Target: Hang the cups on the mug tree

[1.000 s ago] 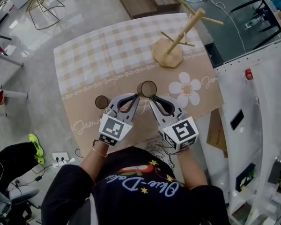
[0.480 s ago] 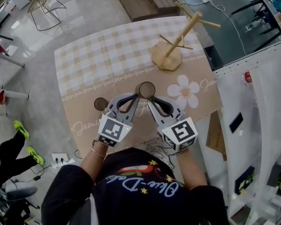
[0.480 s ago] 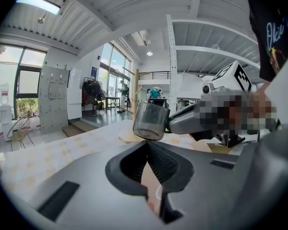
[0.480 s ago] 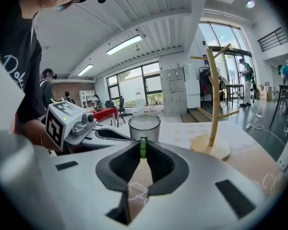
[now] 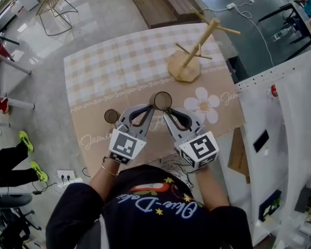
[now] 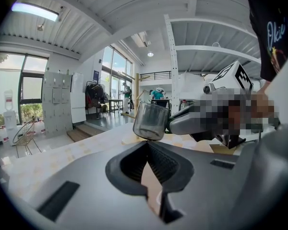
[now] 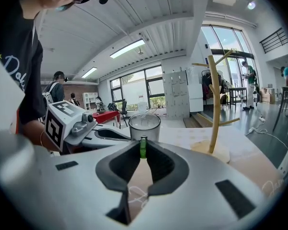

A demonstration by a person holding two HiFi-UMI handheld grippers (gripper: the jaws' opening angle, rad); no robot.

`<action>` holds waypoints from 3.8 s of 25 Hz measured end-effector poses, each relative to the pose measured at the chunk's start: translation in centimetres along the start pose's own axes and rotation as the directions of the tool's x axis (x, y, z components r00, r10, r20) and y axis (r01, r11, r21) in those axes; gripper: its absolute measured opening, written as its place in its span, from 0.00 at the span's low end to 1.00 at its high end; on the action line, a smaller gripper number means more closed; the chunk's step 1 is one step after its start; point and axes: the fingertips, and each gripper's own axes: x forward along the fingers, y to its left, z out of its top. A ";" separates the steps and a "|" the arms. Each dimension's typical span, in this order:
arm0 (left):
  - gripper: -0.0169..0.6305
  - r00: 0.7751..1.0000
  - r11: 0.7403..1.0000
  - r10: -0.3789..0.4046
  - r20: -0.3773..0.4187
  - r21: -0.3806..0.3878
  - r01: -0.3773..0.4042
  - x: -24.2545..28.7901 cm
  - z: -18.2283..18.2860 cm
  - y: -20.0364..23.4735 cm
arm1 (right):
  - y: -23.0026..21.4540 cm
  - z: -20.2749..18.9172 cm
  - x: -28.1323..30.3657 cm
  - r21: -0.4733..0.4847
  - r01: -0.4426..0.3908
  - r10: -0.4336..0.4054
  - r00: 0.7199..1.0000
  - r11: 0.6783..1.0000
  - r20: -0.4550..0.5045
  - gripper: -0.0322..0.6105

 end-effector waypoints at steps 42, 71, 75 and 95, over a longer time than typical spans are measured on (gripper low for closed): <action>0.04 0.971 0.972 0.233 0.054 0.032 -0.235 0.4 8.7 -2.4 | -2.0 6.9 -5.3 -0.071 -0.213 0.222 0.960 0.975 0.169 0.13; 0.04 0.917 0.919 0.394 0.057 0.008 -0.395 2.2 10.6 -7.6 | -3.9 6.8 -10.2 -0.125 -0.351 0.369 0.911 0.928 0.185 0.13; 0.04 0.915 0.917 0.399 0.065 -0.008 -0.399 2.3 10.6 -7.6 | -3.9 6.9 -10.3 -0.131 -0.351 0.370 0.911 0.927 0.182 0.13; 0.04 0.924 0.930 0.368 0.105 -0.032 -0.367 2.3 12.6 -3.2 | -3.8 10.3 -6.6 -0.070 -0.317 0.325 0.915 0.946 0.239 0.13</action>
